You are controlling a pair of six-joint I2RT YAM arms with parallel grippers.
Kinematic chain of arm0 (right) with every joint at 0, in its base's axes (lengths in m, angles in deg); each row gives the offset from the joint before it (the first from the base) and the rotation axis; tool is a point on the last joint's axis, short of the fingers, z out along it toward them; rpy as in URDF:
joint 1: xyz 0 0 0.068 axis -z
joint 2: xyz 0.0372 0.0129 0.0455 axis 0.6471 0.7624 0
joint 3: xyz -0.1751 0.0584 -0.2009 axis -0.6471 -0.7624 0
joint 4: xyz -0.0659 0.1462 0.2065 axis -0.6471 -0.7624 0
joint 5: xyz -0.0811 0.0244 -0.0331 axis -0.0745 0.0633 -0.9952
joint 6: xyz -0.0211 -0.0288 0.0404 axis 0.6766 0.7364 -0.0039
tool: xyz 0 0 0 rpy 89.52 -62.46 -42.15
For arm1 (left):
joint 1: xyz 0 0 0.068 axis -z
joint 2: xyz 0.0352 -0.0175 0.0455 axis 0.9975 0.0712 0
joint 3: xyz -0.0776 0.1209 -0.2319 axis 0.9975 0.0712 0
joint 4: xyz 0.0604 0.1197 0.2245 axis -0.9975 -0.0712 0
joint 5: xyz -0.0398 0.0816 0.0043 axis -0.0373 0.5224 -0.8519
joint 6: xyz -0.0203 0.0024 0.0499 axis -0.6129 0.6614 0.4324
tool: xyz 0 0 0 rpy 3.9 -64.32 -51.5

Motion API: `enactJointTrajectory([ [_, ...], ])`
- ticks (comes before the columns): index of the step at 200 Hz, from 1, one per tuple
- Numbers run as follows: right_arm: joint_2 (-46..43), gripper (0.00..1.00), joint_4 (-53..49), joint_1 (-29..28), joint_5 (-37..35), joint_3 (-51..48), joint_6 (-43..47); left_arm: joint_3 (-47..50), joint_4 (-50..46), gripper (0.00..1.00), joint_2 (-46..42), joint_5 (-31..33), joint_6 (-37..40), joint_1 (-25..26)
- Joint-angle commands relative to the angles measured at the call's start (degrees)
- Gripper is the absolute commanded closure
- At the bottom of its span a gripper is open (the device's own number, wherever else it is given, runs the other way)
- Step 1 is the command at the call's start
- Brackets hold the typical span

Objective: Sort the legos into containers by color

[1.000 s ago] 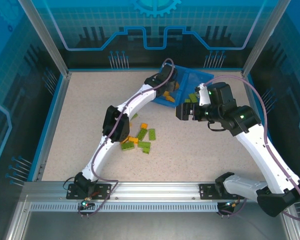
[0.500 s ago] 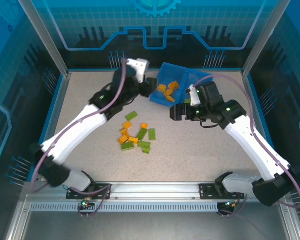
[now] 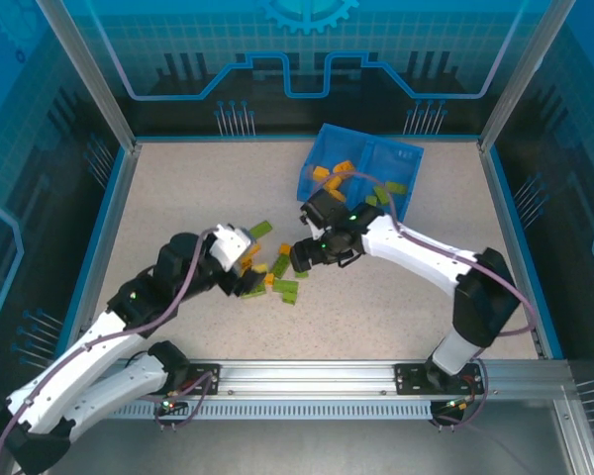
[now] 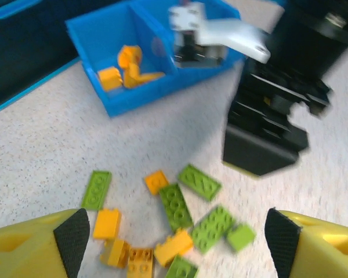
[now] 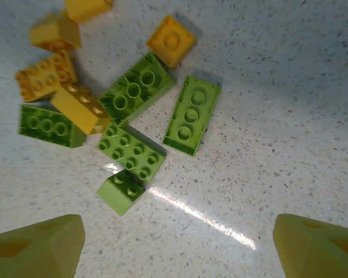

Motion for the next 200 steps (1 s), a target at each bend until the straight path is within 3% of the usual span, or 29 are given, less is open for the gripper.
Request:
enactJointTrajectory([
  [1, 4.7, 0.17, 1.7, -2.3, -4.0, 0.8, 0.8, 3.5, -1.1, 0.12, -3.2, -3.6, 7.7, 0.1],
  [38, 12.7, 0.25, 3.0, -3.6, -6.7, 2.8, -1.3, 7.4, 0.7, 0.01, -6.0, -2.9, 9.5, 0.1],
  [122, 21.0, 0.36, 5.3, -3.6, -7.2, 6.2, -4.6, 8.4, 1.4, 0.01, -6.6, -2.2, 10.8, 0.1],
  [153, 22.6, 0.44, 5.9, -3.6, -8.4, 6.4, -5.7, 8.5, 1.6, 0.01, -6.6, -2.6, 10.3, 0.1],
  [174, 22.7, 0.53, 6.0, -3.5, -8.8, 6.2, -6.0, 8.6, 1.5, 0.01, -6.7, -5.3, 10.7, 0.1],
  [200, 20.5, 0.59, 6.5, -2.9, -9.0, 4.2, -6.9, 9.2, 1.4, 0.01, -7.4, -14.1, 13.5, 0.1],
])
